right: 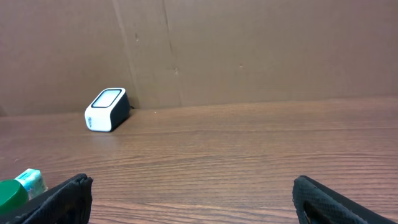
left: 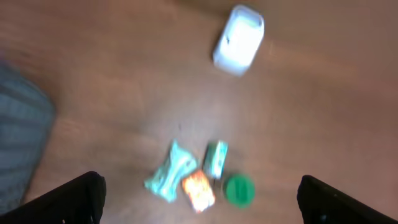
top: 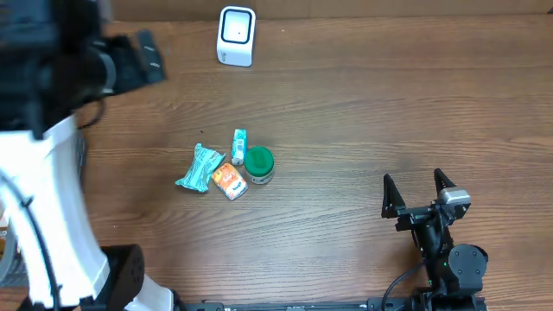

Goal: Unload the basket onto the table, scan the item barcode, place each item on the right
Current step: 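Place the wipes pouch on the table beside the other items, then lower the left gripper into the basket and grasp the clear bread bag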

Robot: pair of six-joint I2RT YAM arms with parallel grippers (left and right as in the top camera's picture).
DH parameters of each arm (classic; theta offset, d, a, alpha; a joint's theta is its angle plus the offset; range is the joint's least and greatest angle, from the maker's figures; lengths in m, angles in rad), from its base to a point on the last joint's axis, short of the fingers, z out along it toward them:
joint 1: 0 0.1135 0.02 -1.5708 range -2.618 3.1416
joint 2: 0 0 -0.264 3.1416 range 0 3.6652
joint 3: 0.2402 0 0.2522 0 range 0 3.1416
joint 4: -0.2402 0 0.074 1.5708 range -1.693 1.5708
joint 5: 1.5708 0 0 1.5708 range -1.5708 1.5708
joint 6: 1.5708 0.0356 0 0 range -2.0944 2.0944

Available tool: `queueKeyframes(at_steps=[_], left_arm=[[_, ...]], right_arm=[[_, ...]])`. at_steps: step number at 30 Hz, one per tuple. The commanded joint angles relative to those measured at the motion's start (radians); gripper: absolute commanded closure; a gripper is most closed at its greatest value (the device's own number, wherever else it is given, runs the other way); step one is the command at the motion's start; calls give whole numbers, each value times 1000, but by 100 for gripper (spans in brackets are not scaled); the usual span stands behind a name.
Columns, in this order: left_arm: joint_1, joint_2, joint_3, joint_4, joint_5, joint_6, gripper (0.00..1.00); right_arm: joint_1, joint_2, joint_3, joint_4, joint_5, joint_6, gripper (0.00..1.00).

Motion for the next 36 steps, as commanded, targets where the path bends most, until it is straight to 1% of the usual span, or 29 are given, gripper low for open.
queueKeyframes(at_steps=[1, 4, 6, 9, 11, 15, 19, 21, 22, 24, 27, 31, 36], left_arm=[[148, -14, 106, -7, 101, 6, 0], [301, -14, 129, -5, 127, -11, 0], [378, -10, 127, -7, 124, -10, 0], [489, -5, 107, -7, 78, -8, 0], [563, -4, 79, -7, 49, -10, 0], [710, -4, -14, -5, 65, -72, 0], [769, 9, -117, 8, 62, -72, 1], [780, 25, -188, 11, 53, -72, 5], [782, 38, -261, 22, 22, -71, 5], [782, 46, -344, 45, -12, -72, 7], [782, 48, -492, 117, -38, -71, 8], [782, 48, -663, 220, -114, -70, 7], [782, 48, -869, 390, -176, 68, 2]], right_arm=[[5, -7, -11, 5, 10, 1, 0], [5, -7, -10, 5, 10, 1, 0], [5, -7, -11, 5, 10, 1, 0], [5, -7, -11, 5, 10, 1, 0], [5, -7, -11, 5, 10, 1, 0], [5, -7, -11, 5, 10, 1, 0], [5, -7, -11, 5, 10, 1, 0], [5, -7, -10, 5, 10, 1, 0], [5, -7, -10, 5, 10, 1, 0], [5, -7, -11, 5, 10, 1, 0], [5, -7, -11, 5, 10, 1, 0], [5, -7, -11, 5, 10, 1, 0], [5, -7, -11, 5, 10, 1, 0]])
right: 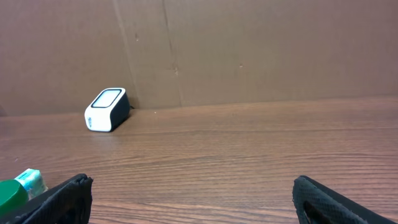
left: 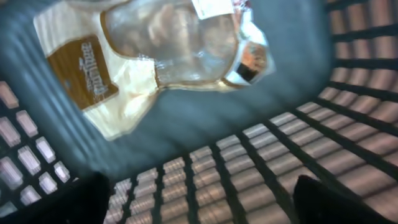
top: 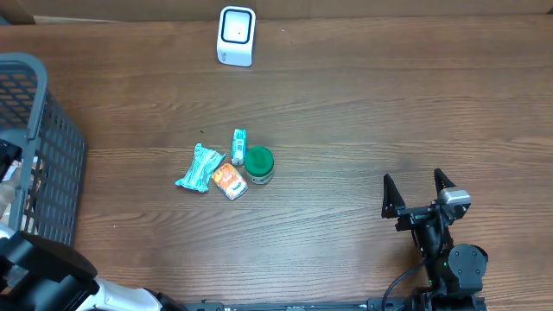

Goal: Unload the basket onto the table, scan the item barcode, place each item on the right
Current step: 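Lower the left gripper into the basket and grasp the clear bread bag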

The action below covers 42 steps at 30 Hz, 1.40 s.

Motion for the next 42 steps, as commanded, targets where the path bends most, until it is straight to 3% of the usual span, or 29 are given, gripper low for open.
queueKeyframes(at_steps=[1, 4, 11, 19, 27, 42], left_arm=[[5, 0, -126, 84, -89, 110, 1], [6, 0, -245, 226, -102, 185, 0], [6, 13, -348, 359, -141, 391, 0], [6, 14, -407, 528, -277, 432, 0], [6, 14, -506, 670, -249, 515, 1], [2, 89, -518, 675, -191, 548, 5]], right_arm=[[5, -7, -11, 6, 10, 1, 0], [5, -7, -11, 6, 10, 1, 0], [5, -7, -10, 6, 10, 1, 0], [5, -7, -10, 6, 10, 1, 0], [5, -7, -11, 6, 10, 1, 0], [5, -7, -11, 6, 10, 1, 0]])
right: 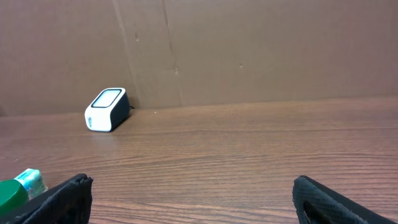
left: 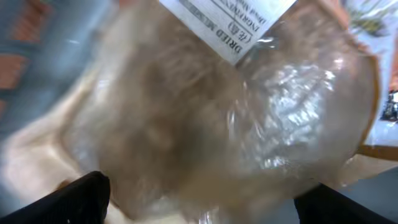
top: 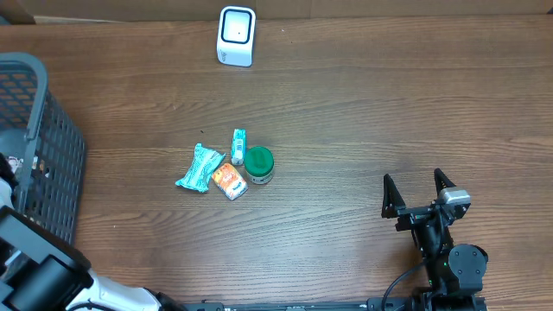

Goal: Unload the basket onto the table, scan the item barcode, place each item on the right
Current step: 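Lower the left gripper into the basket and grasp the clear bread bag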

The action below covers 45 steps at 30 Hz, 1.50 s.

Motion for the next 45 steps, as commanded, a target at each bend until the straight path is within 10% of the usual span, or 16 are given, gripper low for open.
queueKeyframes(at_steps=[1, 13, 24, 45], left_arm=[[3, 43, -11, 10, 23, 19, 6], [2, 109, -11, 11, 24, 26, 30], [0, 112, 62, -77, 24, 25, 96], [-222, -101, 915, -585, 122, -234, 96]], right_arm=[[5, -7, -10, 5, 10, 0, 0], [5, -7, -11, 5, 10, 0, 0], [5, -7, -10, 5, 10, 0, 0], [5, -7, -11, 5, 10, 0, 0]])
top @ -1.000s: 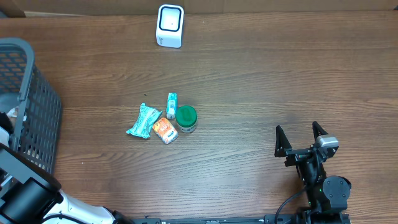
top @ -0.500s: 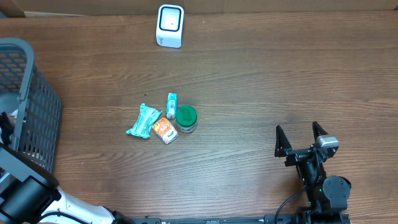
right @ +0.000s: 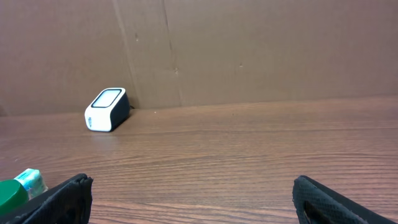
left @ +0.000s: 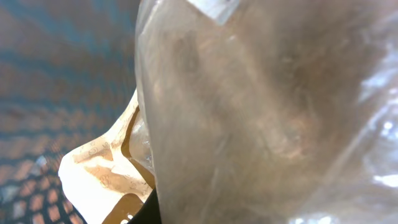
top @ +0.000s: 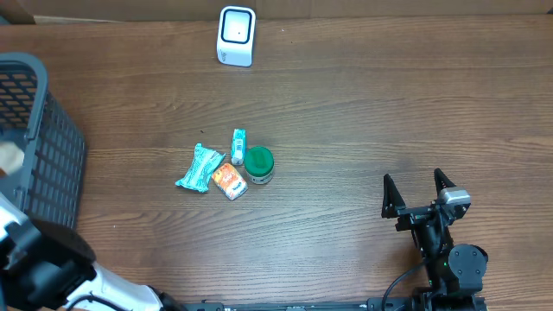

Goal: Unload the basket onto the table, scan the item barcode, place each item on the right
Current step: 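Lower the left gripper into the basket and grasp the clear bread bag, then lift the bread bag and hold it under the white scanner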

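A clear plastic bag point(left: 261, 112) with a tan and white printed panel point(left: 99, 174) fills the left wrist view. It lies inside the grey mesh basket point(top: 39, 130), and overhead a pale bit of the bag point(top: 9, 156) shows there. My left gripper point(left: 205, 214) is pressed into the bag and shut on it; only one dark finger point(left: 144, 215) shows. The white scanner point(top: 236, 35) stands at the table's far edge. My right gripper point(top: 413, 178) rests open near the front right, holding nothing.
Mid-table lies a small cluster: a teal packet point(top: 200, 168), an orange packet point(top: 229, 181), a green-lidded jar point(top: 258, 162) and a small teal tube point(top: 238, 145). A brown cardboard wall point(right: 249, 50) runs behind the scanner point(right: 107, 109).
The bag now fills the left wrist view more closely, and the left finger stands further inward than before. Overhead, a pale piece of bag shows at the basket's left edge. The right arm is unchanged.
My left gripper was open, high over the table, with the item cluster and scanner below. Then it hung open in the basket above the clear bag. Then it was close against the bag, jaws wide. Now the jaws have narrowed on it. The right arm stayed still.
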Robot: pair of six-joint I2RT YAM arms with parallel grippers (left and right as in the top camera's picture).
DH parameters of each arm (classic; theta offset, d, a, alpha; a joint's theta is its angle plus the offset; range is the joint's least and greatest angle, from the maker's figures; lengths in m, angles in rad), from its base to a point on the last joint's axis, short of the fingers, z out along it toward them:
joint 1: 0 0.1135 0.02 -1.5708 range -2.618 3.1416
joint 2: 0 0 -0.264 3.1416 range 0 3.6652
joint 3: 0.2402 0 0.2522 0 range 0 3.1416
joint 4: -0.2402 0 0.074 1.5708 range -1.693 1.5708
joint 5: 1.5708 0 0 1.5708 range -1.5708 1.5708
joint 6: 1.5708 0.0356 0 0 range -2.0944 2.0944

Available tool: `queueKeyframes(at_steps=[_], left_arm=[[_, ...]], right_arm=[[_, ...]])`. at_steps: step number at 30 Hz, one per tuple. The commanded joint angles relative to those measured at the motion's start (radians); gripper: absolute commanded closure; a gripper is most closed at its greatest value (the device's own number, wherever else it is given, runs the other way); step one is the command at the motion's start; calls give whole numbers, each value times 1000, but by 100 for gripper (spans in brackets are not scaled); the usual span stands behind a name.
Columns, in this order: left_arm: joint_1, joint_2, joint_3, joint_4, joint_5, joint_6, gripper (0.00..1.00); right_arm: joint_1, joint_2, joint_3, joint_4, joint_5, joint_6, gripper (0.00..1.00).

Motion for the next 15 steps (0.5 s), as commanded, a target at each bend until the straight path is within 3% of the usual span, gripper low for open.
queueKeyframes(at_steps=[1, 5, 7, 13, 15], left_arm=[[-98, -133, 140, -19, 23, -132, 96], [-265, -218, 163, -37, 21, -158, 96], [-417, -256, 163, -79, 11, -203, 96], [-738, -240, 132, -156, 16, -296, 96], [-892, -206, 81, -168, 15, -387, 96]], right_arm=[[5, -7, -10, 5, 10, 1, 0], [5, -7, -11, 5, 10, 1, 0], [5, -7, -10, 5, 10, 1, 0], [5, -7, -11, 5, 10, 1, 0], [5, -7, -10, 5, 10, 1, 0]])
